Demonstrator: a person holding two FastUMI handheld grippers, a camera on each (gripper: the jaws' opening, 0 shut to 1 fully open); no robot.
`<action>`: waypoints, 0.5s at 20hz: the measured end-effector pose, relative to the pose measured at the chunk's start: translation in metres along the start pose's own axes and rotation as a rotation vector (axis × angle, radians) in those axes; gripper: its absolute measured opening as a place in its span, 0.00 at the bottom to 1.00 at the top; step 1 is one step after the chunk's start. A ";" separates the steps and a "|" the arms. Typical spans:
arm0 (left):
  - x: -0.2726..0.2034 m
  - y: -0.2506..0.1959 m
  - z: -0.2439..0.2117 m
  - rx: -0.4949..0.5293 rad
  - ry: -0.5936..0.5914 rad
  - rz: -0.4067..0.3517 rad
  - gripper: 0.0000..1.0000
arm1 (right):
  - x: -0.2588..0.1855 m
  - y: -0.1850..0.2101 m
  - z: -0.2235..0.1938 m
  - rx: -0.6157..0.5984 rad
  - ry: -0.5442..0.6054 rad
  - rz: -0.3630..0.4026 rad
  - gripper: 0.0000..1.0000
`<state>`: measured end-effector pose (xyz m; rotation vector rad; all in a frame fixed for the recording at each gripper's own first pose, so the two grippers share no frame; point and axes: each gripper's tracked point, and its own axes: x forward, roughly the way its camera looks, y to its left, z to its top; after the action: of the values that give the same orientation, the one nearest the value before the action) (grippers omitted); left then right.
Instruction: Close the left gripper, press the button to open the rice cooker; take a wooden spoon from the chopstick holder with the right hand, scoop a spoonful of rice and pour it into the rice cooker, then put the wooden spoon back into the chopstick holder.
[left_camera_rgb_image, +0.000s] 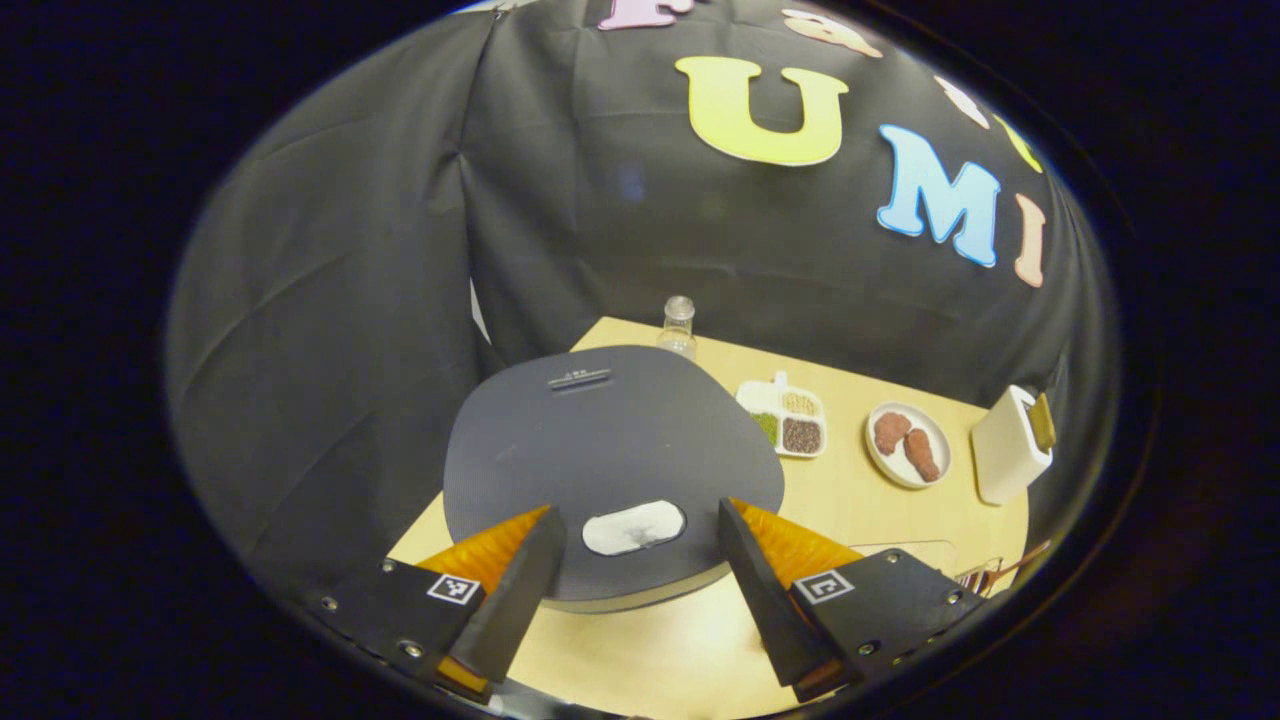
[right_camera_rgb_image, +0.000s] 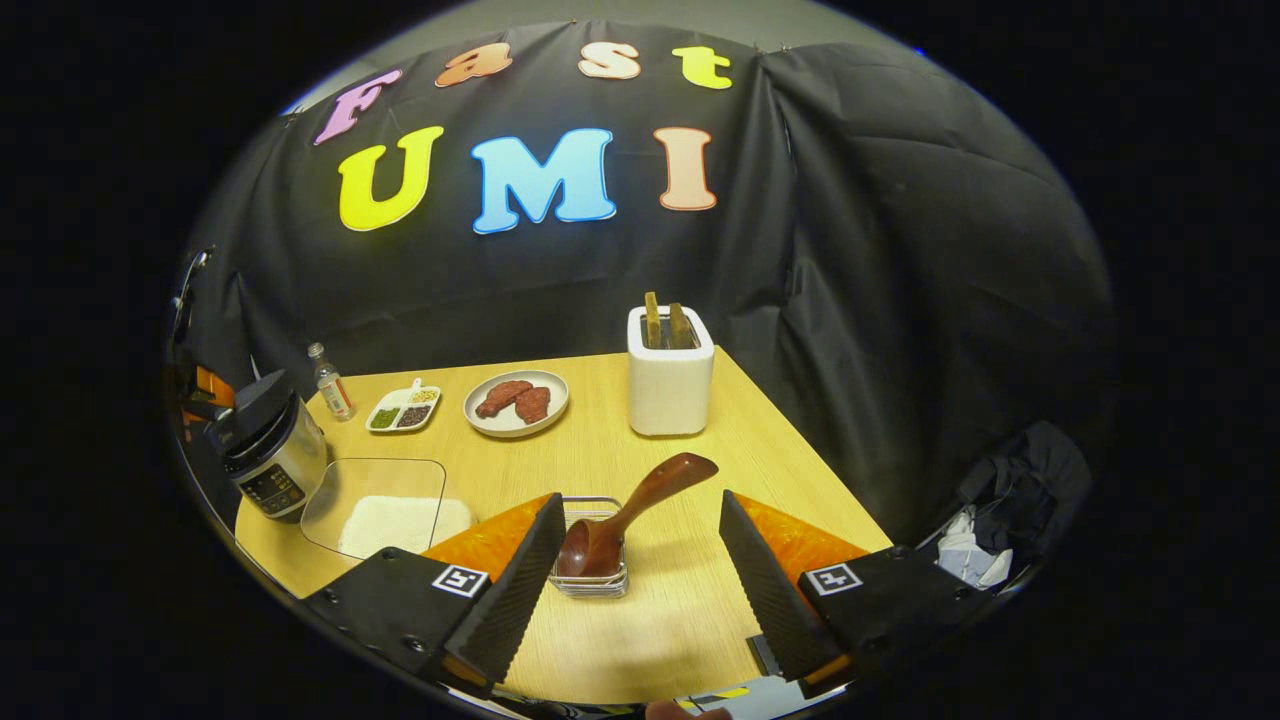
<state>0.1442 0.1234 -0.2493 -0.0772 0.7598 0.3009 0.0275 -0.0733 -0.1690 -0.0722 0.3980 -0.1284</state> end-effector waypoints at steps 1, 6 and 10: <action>0.003 0.000 -0.005 0.010 0.004 0.002 0.99 | -0.001 -0.001 -0.001 0.004 -0.001 -0.003 0.99; 0.006 -0.002 -0.020 0.022 0.028 0.026 0.99 | -0.008 -0.002 -0.009 -0.005 0.016 -0.006 0.99; 0.009 -0.003 -0.020 0.038 -0.001 0.009 0.99 | -0.012 -0.007 -0.023 -0.045 0.051 -0.006 0.94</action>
<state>0.1377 0.1193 -0.2703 -0.0377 0.7652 0.2951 0.0064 -0.0792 -0.1851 -0.1149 0.4520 -0.1276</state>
